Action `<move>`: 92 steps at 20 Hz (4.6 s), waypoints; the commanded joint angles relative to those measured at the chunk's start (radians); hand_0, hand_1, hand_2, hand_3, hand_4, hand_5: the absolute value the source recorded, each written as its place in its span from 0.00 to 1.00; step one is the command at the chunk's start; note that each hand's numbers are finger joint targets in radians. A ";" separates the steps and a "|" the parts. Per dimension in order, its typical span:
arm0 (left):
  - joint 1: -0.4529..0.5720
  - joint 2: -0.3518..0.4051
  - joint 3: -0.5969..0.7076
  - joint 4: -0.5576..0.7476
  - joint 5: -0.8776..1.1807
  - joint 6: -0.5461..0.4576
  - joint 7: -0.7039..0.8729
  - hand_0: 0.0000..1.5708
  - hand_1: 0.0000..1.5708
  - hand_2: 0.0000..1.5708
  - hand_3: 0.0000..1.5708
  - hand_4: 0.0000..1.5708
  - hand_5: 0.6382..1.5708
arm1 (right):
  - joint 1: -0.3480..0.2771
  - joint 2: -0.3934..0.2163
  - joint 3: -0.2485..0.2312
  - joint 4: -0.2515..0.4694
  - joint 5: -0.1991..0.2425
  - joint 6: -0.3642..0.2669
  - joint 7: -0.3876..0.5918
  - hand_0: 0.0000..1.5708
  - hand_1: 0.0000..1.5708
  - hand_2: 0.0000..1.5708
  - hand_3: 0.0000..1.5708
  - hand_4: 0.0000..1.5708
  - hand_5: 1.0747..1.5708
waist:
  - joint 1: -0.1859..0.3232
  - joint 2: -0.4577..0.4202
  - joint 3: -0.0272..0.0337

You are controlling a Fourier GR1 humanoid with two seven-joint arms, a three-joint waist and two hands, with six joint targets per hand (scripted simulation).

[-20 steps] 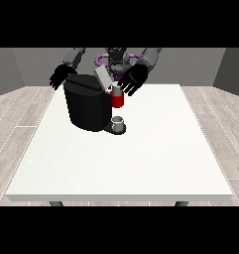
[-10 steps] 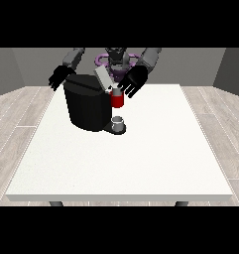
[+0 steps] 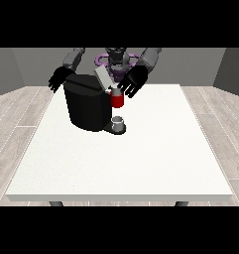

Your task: Insert the coffee pod into the coffee machine and close the lid

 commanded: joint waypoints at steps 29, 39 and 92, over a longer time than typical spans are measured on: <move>0.064 -0.014 -0.057 -0.026 -0.097 -0.029 -0.054 0.00 0.00 0.00 0.00 0.00 1.00 | 0.025 0.007 -0.022 0.068 0.000 -0.027 -0.019 0.00 0.00 0.00 0.00 0.22 1.00 | 0.055 -0.065 -0.0005; 0.151 -0.161 0.044 -0.057 0.046 -0.060 0.016 0.00 0.00 0.00 0.00 0.00 1.00 | 0.091 -0.007 -0.072 0.134 -0.038 -0.016 -0.021 0.00 0.00 0.00 0.00 0.27 1.00 | 0.145 -0.230 -0.0008; 0.919 -0.357 0.114 -0.726 0.680 -0.143 0.113 0.00 0.00 0.00 0.00 0.00 1.00 | -0.080 -0.154 -0.062 0.162 -0.062 0.286 0.019 0.00 0.00 0.00 0.00 0.00 1.00 | 0.415 -0.305 -0.0005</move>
